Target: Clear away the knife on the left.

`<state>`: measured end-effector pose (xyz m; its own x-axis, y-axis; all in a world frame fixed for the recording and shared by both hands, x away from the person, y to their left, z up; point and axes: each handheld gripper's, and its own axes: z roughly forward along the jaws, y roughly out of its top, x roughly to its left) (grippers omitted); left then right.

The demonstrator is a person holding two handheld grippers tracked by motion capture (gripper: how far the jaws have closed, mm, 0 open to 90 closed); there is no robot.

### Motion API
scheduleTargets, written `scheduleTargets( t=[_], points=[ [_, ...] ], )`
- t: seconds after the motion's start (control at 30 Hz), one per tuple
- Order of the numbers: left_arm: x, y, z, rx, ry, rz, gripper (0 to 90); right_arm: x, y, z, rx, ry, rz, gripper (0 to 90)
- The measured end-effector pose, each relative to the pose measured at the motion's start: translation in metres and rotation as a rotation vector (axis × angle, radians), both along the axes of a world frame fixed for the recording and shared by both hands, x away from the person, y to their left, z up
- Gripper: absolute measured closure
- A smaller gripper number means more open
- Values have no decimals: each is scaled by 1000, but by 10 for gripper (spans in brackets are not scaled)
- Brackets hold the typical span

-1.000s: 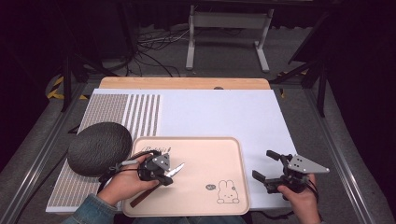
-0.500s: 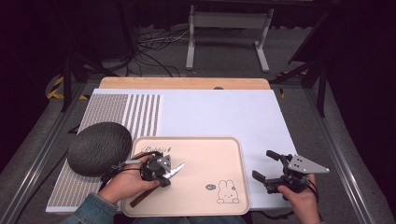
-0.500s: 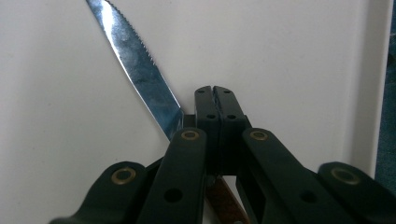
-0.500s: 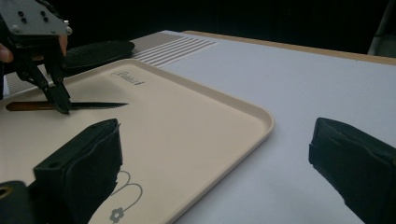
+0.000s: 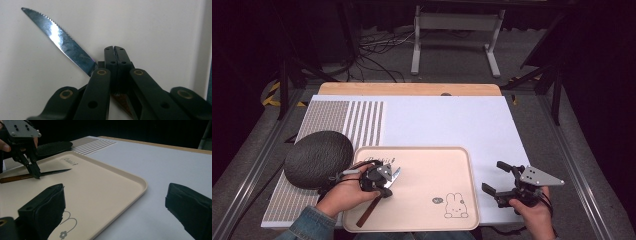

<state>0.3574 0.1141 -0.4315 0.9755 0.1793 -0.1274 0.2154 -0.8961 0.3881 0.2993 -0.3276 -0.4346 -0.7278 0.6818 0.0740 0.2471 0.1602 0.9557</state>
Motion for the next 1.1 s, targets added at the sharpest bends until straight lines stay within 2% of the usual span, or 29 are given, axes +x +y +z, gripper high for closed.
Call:
scheduleTargets(
  t=[0.4, 1.1],
  points=[
    [-2, 9, 0, 10, 1, 3, 900, 0, 1, -1, 1, 5, 3, 38],
    [3, 26, 0, 4, -24, 85, 900, 1, 2, -2, 1, 8, 10, 38]
  ],
)
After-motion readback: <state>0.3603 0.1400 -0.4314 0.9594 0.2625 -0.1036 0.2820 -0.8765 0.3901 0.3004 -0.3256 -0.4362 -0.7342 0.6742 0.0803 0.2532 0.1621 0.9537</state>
